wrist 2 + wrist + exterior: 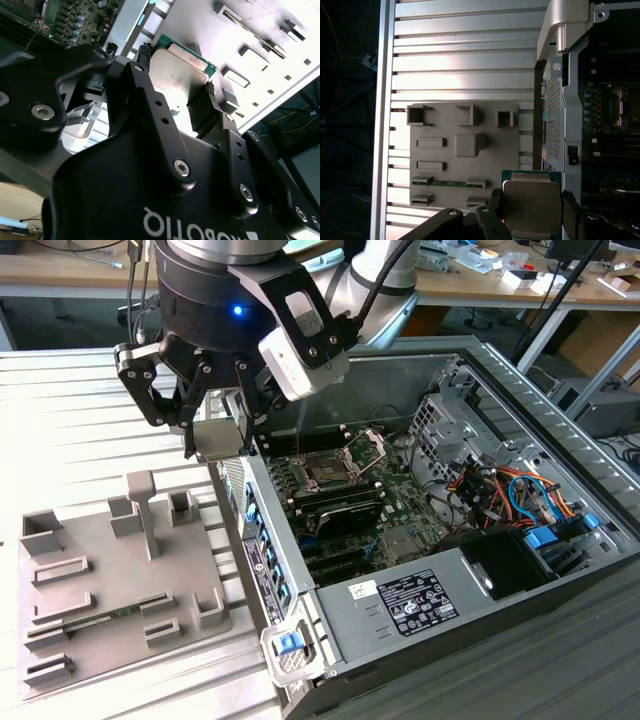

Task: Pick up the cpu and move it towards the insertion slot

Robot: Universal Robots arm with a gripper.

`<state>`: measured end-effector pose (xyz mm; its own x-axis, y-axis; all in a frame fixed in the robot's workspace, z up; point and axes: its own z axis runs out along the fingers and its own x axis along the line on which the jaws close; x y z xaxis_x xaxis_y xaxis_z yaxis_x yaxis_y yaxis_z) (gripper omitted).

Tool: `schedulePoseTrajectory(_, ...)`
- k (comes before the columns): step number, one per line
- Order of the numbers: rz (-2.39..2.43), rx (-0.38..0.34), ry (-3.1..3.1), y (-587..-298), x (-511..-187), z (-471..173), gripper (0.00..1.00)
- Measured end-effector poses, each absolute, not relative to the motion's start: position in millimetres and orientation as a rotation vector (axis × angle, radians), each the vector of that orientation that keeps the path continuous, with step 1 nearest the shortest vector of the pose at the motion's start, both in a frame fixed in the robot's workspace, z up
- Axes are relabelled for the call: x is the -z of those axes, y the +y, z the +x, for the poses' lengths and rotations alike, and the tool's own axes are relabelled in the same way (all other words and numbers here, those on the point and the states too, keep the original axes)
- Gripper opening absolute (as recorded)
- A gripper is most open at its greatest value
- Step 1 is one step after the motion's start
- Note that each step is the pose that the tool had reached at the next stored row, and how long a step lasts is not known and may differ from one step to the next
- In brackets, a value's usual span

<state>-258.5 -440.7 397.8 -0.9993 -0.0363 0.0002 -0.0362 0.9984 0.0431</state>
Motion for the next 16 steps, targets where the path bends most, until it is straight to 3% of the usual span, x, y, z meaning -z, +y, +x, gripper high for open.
schedulePoseTrajectory(16,0.057,0.068,-3.139,-440.7,-397.8,-242.7,0.55)
